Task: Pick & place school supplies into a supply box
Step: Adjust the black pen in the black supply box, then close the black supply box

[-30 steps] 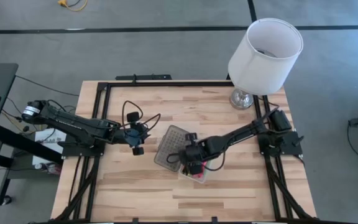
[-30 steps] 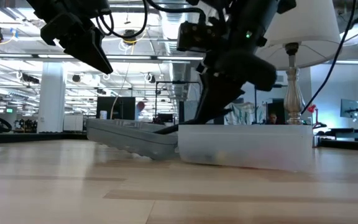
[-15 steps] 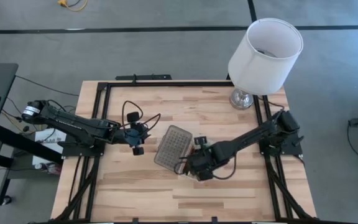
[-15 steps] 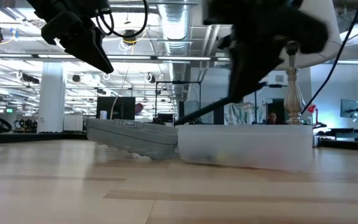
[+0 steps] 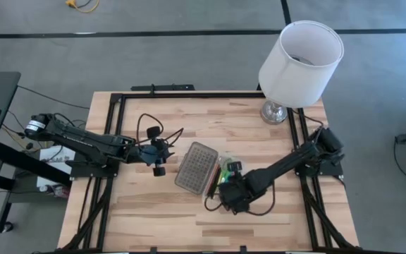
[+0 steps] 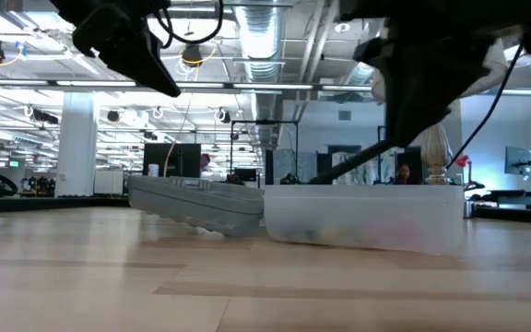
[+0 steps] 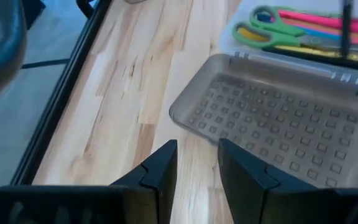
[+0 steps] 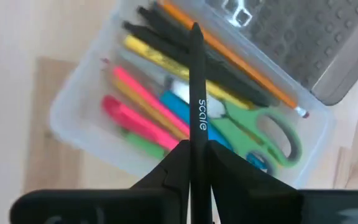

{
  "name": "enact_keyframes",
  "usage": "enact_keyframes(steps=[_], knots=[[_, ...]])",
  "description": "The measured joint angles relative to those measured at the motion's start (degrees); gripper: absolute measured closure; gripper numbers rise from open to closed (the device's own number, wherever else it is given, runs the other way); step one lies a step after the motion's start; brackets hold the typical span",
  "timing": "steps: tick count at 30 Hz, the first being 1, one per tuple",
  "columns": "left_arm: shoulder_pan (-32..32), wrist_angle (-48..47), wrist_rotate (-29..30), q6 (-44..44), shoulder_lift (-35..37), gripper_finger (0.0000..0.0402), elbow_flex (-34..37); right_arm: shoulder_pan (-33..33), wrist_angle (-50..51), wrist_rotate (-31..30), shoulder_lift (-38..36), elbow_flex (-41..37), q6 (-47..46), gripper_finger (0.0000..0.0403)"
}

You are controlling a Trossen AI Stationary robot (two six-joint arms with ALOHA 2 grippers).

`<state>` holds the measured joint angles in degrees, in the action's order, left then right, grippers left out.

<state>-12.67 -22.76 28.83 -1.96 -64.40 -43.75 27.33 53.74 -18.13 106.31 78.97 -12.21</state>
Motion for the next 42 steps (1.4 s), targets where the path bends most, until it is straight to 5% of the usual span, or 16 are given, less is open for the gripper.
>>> enact_keyframes(steps=[16,25,42], knots=[[0.0,-1.8,-1.0,0.0,0.0,0.029,0.0,-4.3,-0.6,0.2,0.1,-4.5,-0.3,0.0299],[0.0,-6.2,-2.5,-1.1,-0.1,0.029,0.0,1.6,9.6,0.0,-0.3,-4.6,-15.7,0.0283],[1.9,-10.7,-2.8,8.3,-5.4,0.029,0.0,4.5,-6.9,0.7,-0.5,-18.7,-40.3,0.0283]])
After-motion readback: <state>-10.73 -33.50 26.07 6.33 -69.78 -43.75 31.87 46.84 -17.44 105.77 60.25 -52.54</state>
